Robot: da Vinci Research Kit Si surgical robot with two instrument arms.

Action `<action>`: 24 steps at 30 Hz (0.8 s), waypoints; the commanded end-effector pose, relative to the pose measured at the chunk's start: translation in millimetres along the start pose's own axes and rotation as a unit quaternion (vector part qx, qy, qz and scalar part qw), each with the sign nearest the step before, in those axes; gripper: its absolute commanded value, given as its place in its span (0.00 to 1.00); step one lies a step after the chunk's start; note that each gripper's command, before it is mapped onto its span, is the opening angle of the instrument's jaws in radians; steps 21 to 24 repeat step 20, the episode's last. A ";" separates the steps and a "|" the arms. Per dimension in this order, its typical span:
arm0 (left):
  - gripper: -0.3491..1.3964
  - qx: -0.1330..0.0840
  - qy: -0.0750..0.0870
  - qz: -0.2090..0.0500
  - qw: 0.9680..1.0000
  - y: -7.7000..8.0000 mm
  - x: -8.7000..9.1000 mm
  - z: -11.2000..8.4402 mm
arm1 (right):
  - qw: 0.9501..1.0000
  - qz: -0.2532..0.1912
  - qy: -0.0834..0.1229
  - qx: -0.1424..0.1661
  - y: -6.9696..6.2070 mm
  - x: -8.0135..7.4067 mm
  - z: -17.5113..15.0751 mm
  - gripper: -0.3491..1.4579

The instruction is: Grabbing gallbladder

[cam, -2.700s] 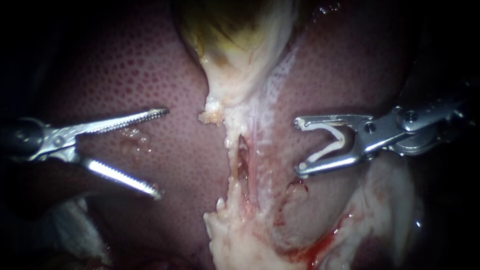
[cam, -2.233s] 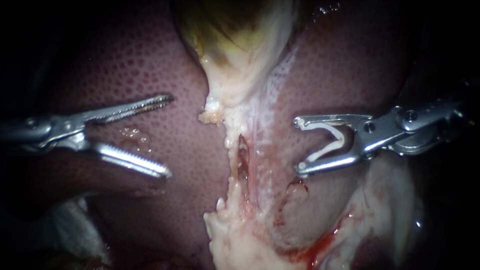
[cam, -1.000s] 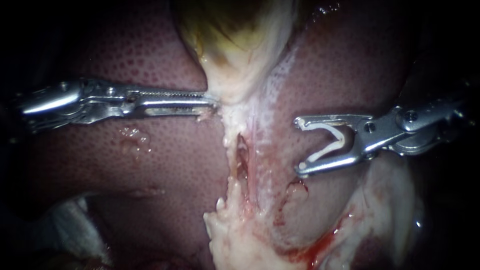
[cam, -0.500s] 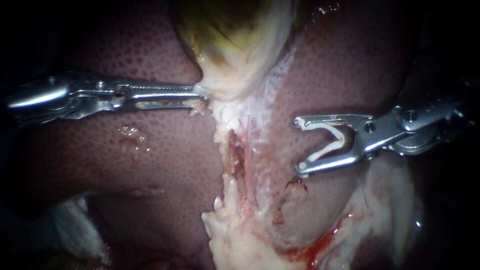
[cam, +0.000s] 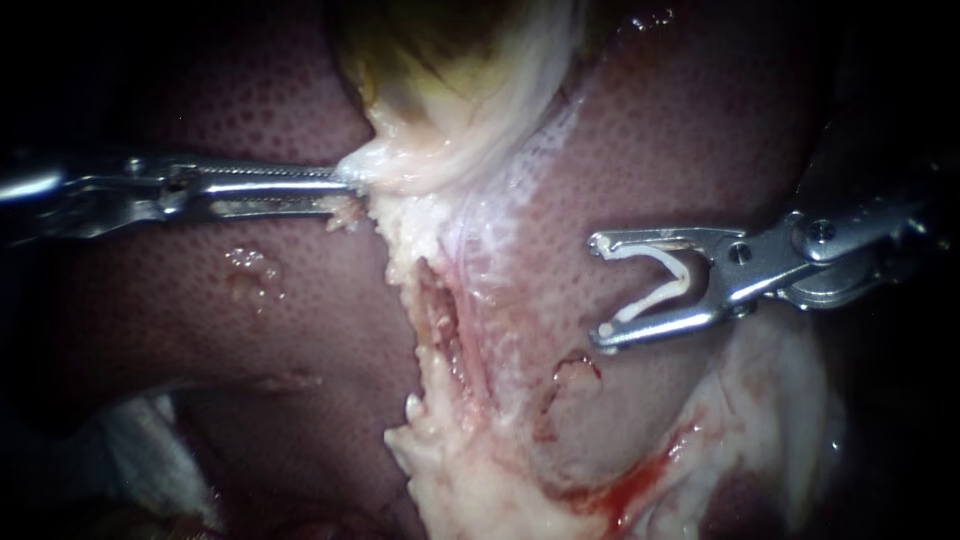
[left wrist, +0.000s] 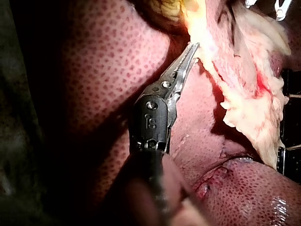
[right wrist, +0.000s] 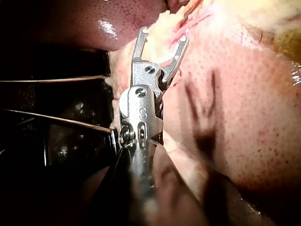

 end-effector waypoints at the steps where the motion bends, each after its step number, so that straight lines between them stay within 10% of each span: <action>1: 0.00 0.000 0.002 0.003 1.000 0.0 0.0 0.0 | 1.000 0.000 0.000 0.000 0.0 0.0 0.0 0.52; 24: 0.00 0.003 0.002 0.004 1.000 0.3 -0.2 0.2 | 1.000 0.000 0.000 0.000 0.0 0.0 0.0 0.52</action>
